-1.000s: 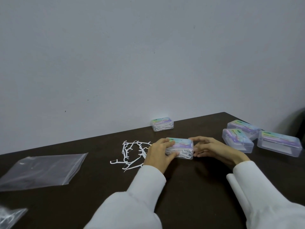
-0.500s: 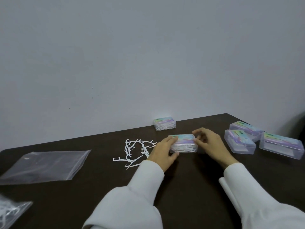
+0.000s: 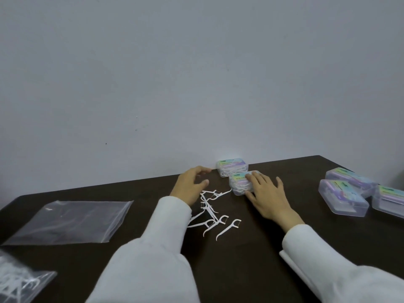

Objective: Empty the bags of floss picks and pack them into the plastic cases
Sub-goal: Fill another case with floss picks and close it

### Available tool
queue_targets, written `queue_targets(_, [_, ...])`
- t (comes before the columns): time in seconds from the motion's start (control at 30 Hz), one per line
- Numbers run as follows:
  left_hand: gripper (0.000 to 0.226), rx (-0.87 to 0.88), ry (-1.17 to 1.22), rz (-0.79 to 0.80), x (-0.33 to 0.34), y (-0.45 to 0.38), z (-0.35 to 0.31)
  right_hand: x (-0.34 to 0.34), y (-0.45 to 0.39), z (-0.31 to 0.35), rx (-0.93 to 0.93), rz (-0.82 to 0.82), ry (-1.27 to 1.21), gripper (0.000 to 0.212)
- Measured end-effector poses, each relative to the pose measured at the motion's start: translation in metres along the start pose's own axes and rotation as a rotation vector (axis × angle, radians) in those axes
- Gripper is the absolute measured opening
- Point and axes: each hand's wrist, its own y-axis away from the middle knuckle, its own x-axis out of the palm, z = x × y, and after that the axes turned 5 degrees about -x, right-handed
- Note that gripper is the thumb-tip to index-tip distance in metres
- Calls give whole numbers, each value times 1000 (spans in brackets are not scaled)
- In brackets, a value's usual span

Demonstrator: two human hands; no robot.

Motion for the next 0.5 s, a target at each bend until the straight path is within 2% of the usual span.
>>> queue_targets(0.2, [34,2,-169,149,13,0,20,7,-28,3,-15,76,-16,58])
queue_targets(0.4, [37,-49,-201,90,7,-6,26,7,-38,8,-17,86,-13,57])
queue_targets(0.43, [37,-61,-192,80,5,-6,28,8,-37,10,-26,57,13,57])
queue_targets(0.5, [36,-87,-157,59,2,-6,33,11,-32,13,-105,-130,47,56])
